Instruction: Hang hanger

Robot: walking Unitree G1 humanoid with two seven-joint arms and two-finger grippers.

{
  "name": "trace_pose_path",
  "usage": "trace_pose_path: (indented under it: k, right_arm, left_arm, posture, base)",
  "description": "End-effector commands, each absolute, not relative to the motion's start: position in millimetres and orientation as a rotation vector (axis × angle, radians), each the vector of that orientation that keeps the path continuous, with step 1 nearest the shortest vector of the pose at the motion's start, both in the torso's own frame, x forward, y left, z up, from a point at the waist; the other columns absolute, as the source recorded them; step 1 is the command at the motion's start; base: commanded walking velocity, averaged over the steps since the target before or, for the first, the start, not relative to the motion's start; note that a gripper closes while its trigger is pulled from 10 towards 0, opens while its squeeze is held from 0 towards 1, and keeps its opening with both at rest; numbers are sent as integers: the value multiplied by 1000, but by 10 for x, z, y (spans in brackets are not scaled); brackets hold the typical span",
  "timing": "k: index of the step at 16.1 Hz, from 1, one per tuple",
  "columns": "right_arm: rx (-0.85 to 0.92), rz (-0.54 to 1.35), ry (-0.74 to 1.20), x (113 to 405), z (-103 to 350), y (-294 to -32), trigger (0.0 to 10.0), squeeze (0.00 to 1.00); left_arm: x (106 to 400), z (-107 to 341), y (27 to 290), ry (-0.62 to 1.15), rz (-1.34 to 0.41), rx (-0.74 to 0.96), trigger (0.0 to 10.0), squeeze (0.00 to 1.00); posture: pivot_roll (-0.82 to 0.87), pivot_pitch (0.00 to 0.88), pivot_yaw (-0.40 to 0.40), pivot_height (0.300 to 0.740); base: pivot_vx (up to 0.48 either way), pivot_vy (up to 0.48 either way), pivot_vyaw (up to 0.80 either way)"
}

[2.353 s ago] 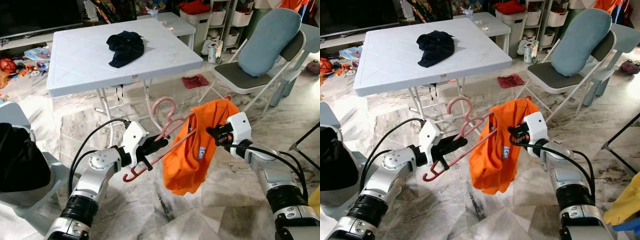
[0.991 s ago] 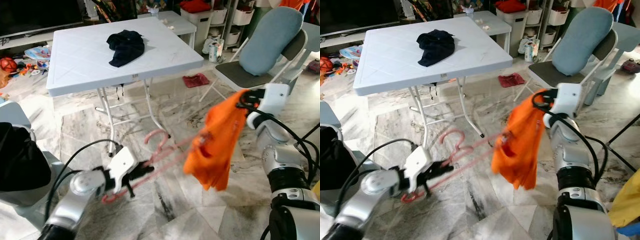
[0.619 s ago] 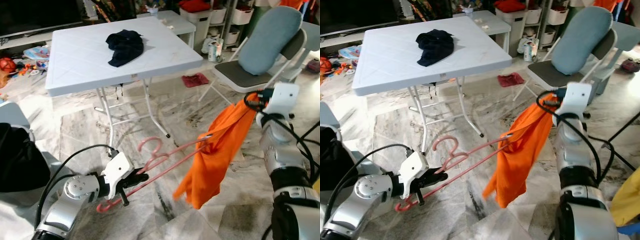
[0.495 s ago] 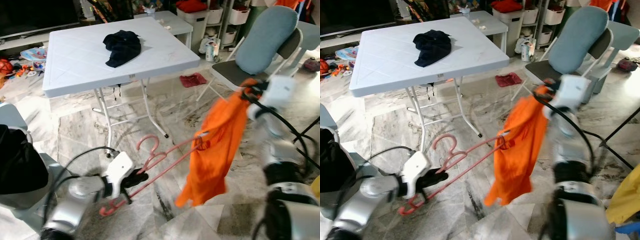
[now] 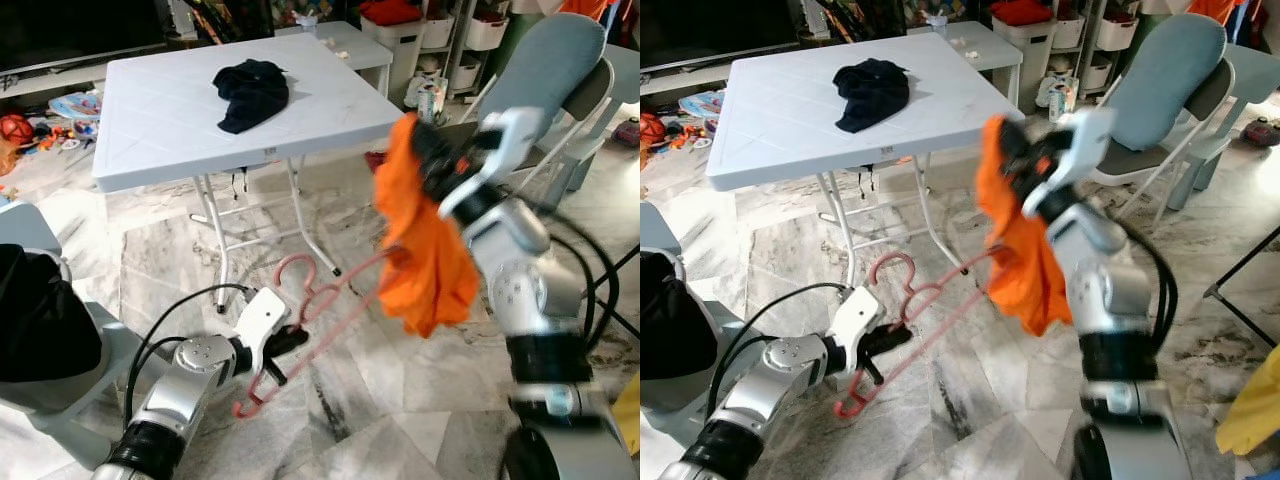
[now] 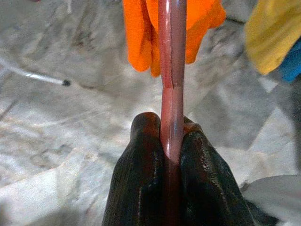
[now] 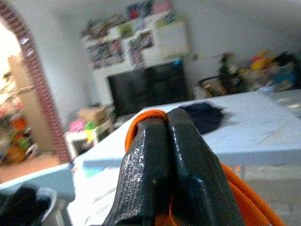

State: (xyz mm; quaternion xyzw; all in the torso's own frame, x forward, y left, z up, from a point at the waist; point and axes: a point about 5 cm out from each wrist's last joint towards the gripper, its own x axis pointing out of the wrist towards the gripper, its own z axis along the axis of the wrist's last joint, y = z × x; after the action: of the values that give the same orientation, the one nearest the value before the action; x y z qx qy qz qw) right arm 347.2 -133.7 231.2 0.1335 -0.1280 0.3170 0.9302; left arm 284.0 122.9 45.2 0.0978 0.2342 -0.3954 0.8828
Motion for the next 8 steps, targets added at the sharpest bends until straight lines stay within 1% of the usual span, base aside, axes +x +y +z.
trace_pose_path:
  k: [1, 2, 3, 4, 5, 7, 8]
  right_arm:
    - [238, 709, -321, 3417, 2465, -1274, 0, 0]
    - [161, 717, -279, 3407, 2355, -1237, 0, 0]
    - [53, 702, -234, 3412, 2243, -1225, 0, 0]
    - [-153, 634, -152, 3447, 2012, -1252, 0, 0]
    - [-197, 569, -104, 3475, 1882, -1303, 0, 0]
    - [-159, 515, -67, 3479, 1788, -1350, 0, 0]
    - [-177, 438, -45, 3505, 1728, -1429, 0, 0]
  left_arm:
    - [2834, 412, 1238, 510, -817, 220, 0, 0]
    - [2797, 423, 1187, 518, -863, 185, 0, 0]
    - [2795, 437, 1174, 511, -868, 175, 0, 0]
    - [2829, 462, 1181, 488, -842, 176, 0, 0]
    - [2853, 481, 1178, 470, -833, 176, 0, 0]
    - [2859, 482, 1170, 468, -840, 176, 0, 0]
    - [2832, 481, 1171, 478, -865, 177, 0, 0]
  posture:
    - [-116, 0, 8, 740]
    - [-115, 0, 5, 740]
    - [-113, 0, 2, 740]
    - [-113, 0, 2, 740]
    - [-111, 0, 0, 740]
    - [-107, 0, -2, 740]
    - [-107, 0, -2, 740]
  base:
    - [0, 0, 0]
    - [0, 0, 0]
    - [0, 0, 0]
    - [0, 0, 0]
    - [0, 0, 0]
    - [0, 0, 0]
    - [0, 0, 0]
